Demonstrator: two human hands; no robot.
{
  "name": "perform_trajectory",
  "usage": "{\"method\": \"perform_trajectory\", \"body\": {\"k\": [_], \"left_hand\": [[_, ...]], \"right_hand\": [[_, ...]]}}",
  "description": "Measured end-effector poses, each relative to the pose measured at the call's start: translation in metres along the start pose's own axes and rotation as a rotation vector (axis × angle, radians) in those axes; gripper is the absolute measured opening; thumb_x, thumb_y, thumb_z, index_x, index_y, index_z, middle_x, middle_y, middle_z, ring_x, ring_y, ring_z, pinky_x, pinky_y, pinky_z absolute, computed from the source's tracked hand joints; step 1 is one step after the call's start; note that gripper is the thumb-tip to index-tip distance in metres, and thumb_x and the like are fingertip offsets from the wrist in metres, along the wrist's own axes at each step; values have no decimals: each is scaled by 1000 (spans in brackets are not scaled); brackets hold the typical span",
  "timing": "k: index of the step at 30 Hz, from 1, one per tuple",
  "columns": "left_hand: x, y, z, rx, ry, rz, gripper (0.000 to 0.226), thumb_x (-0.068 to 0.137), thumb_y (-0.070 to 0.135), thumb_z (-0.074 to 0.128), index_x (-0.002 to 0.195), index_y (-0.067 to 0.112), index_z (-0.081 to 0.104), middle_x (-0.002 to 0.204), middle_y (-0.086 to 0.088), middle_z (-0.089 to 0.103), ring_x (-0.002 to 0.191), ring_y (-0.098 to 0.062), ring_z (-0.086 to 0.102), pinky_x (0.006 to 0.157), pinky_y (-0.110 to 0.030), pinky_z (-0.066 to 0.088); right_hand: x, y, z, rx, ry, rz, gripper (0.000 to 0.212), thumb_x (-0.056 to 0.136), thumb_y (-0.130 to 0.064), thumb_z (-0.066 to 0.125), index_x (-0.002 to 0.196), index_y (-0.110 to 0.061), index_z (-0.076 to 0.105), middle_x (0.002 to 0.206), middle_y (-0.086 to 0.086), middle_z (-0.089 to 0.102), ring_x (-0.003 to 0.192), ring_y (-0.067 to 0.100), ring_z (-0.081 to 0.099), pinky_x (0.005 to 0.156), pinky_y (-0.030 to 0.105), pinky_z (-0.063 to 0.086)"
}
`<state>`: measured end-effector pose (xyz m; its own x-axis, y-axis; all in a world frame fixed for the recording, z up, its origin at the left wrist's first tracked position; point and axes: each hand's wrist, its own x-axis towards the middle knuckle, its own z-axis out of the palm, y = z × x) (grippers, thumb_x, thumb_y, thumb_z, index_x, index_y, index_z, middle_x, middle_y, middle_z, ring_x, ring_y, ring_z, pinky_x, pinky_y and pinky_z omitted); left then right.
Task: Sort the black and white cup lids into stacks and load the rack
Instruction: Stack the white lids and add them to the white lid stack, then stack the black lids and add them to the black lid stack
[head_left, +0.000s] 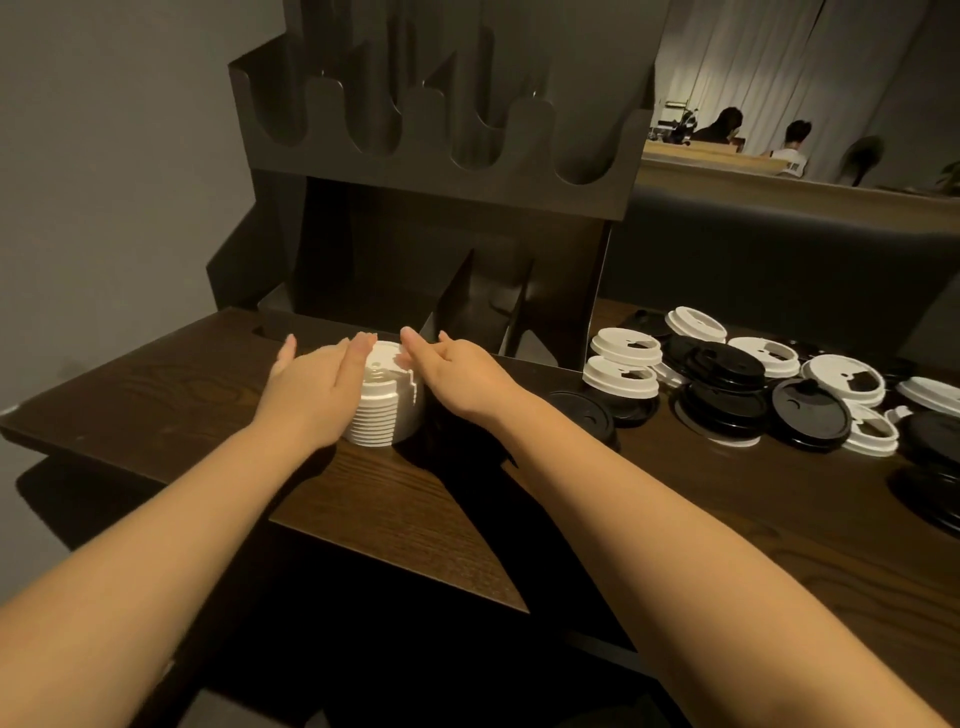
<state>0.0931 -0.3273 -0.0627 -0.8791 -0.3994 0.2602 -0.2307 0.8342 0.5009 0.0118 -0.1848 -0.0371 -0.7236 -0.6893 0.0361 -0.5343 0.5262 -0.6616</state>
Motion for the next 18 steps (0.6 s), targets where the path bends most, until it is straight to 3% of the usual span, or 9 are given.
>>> {"method": "perform_trajectory", "body": {"k": [4, 8, 11, 14, 18], "left_hand": [[2, 36, -14, -22, 127, -12, 57, 104, 38, 14, 121, 12, 61, 129, -8, 61, 134, -21, 41, 117, -47, 2], [-9, 92, -7, -166, 254, 195, 44, 104, 26, 28, 107, 3, 65, 115, -12, 65, 127, -24, 47, 115, -41, 17], [-13, 128, 15, -237, 278, 309, 33, 101, 22, 40, 104, 7, 68, 110, -7, 68, 113, -22, 56, 101, -30, 33], [-18, 163, 45, -275, 241, 378, 27, 97, 20, 46, 110, 12, 68, 118, -1, 66, 117, -16, 54, 89, -18, 31], [-29, 214, 85, -319, 80, 427, 27, 96, 19, 48, 117, 14, 64, 122, -1, 63, 115, -16, 54, 87, -19, 33]], "right_hand": [[-16, 6, -15, 90, 30, -49, 57, 103, -46, 14, 145, -19, 38, 158, -1, 24, 148, 15, 3, 118, 41, 1], [-34, 29, -40, 233, 185, -6, 57, 103, -47, 18, 136, -15, 52, 152, 1, 37, 147, 13, 11, 116, 36, 9], [-53, 58, -60, 182, 227, 45, 57, 102, -48, 21, 127, -17, 60, 151, 4, 39, 146, 12, 14, 115, 36, 13], [-83, 96, -80, 138, 318, 90, 54, 103, -43, 22, 120, -16, 66, 148, 7, 42, 145, 14, 17, 114, 35, 18], [-122, 151, -106, 124, 432, 220, 56, 103, -45, 22, 118, -17, 67, 150, 9, 40, 145, 15, 19, 114, 36, 19]]}}
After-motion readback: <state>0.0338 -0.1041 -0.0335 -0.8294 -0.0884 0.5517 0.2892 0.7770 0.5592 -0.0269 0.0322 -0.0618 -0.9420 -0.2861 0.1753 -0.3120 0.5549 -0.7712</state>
